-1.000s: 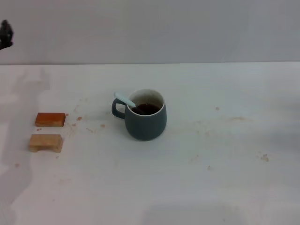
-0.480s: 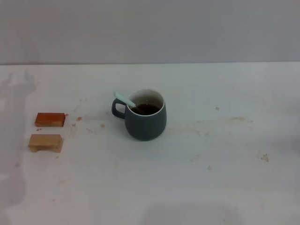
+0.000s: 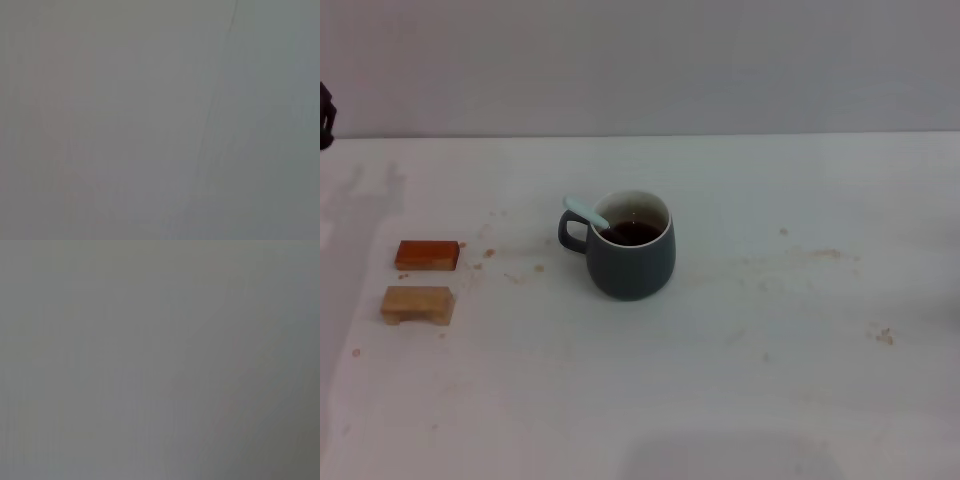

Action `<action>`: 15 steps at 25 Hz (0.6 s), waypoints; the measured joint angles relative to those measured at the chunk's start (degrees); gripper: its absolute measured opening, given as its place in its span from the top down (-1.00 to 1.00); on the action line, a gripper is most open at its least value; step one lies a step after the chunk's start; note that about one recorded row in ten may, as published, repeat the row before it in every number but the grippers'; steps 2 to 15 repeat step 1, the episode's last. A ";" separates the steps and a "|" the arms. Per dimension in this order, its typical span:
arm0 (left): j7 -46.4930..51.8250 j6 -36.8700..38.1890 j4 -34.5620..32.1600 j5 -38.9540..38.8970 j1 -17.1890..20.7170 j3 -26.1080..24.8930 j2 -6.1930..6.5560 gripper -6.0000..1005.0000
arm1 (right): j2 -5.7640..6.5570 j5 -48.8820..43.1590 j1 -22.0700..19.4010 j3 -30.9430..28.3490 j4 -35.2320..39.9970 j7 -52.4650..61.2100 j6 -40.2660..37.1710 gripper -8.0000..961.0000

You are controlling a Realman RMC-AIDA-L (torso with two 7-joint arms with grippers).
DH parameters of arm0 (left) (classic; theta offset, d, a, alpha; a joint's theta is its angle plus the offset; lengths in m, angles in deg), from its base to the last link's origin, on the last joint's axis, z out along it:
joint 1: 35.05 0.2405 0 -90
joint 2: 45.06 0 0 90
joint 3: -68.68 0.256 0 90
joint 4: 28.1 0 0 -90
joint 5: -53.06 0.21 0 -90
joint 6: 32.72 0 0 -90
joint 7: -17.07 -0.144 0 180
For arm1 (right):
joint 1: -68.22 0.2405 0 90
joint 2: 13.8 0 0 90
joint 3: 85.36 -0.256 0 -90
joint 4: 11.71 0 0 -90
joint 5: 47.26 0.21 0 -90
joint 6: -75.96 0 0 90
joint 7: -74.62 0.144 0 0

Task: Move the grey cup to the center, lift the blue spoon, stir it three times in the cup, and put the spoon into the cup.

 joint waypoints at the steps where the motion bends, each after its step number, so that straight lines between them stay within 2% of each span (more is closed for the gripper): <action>1: -0.33 0.06 -0.45 0.04 -0.25 -0.02 -0.06 0.10 | -0.02 0.01 -0.04 -0.02 -0.12 0.00 0.00 0.82; 15: -0.33 0.06 -0.45 0.04 -0.25 -0.02 -0.06 0.10 | -0.02 0.01 -0.04 -0.02 -0.12 0.00 0.00 0.82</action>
